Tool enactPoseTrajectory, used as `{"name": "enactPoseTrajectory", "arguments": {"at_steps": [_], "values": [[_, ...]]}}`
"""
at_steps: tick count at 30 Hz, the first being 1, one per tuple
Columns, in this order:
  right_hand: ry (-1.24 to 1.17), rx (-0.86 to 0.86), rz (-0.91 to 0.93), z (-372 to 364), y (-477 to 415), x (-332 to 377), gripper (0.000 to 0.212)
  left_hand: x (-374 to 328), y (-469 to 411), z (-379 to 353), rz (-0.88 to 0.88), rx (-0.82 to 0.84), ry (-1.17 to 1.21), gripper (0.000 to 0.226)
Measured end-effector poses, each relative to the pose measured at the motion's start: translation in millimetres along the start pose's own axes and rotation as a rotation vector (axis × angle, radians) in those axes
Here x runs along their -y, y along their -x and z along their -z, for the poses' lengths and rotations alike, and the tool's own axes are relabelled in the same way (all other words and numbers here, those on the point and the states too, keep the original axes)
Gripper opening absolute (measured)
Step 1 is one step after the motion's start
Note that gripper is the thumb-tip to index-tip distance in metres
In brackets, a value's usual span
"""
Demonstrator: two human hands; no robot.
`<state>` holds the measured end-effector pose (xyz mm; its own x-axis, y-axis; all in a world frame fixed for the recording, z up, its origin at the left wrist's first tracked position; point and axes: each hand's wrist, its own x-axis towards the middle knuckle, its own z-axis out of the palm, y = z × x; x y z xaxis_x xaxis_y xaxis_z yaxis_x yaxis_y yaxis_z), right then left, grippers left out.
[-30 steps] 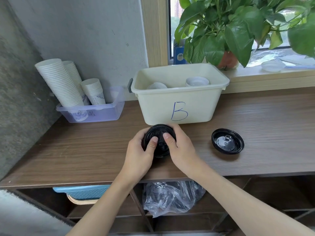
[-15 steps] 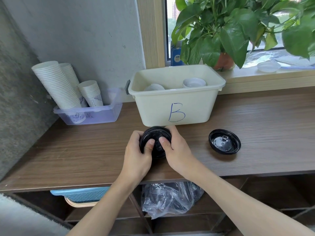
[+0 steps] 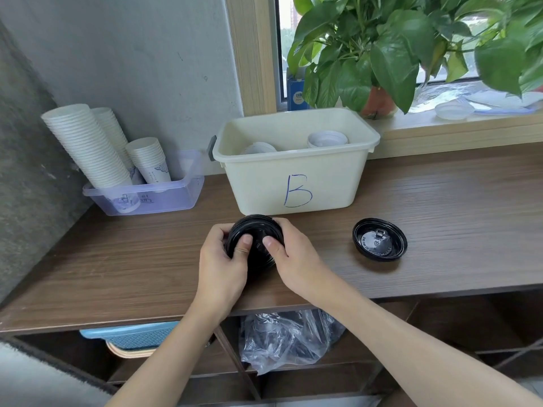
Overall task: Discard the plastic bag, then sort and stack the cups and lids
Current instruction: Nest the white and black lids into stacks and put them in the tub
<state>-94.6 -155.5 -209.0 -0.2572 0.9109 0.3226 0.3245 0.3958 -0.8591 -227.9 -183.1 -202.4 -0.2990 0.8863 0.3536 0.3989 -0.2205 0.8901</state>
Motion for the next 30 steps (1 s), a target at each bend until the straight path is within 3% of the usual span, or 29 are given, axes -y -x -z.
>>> {"name": "enactPoseTrajectory", "arguments": {"at_steps": [9, 14, 21, 30], "values": [[0.058, -0.062, -0.035, 0.5, -1.2, 1.1, 0.020, 0.1, 0.6, -5.2, -0.043, 0.103, -0.089, 0.026], [0.054, -0.056, -0.023, 1.6, 0.0, 2.5, 0.020, 1.5, 3.7, -6.5, -0.083, 0.102, -0.150, 0.020], [0.003, -0.008, -0.009, 0.7, -0.3, 1.6, 0.035, 0.1, 0.8, -0.6, -0.043, 0.028, -0.056, 0.015], [-0.027, -0.081, -0.007, 1.7, -1.4, -3.3, 0.025, 2.7, 0.3, -2.9, -0.054, 0.102, -0.071, 0.028]]}}
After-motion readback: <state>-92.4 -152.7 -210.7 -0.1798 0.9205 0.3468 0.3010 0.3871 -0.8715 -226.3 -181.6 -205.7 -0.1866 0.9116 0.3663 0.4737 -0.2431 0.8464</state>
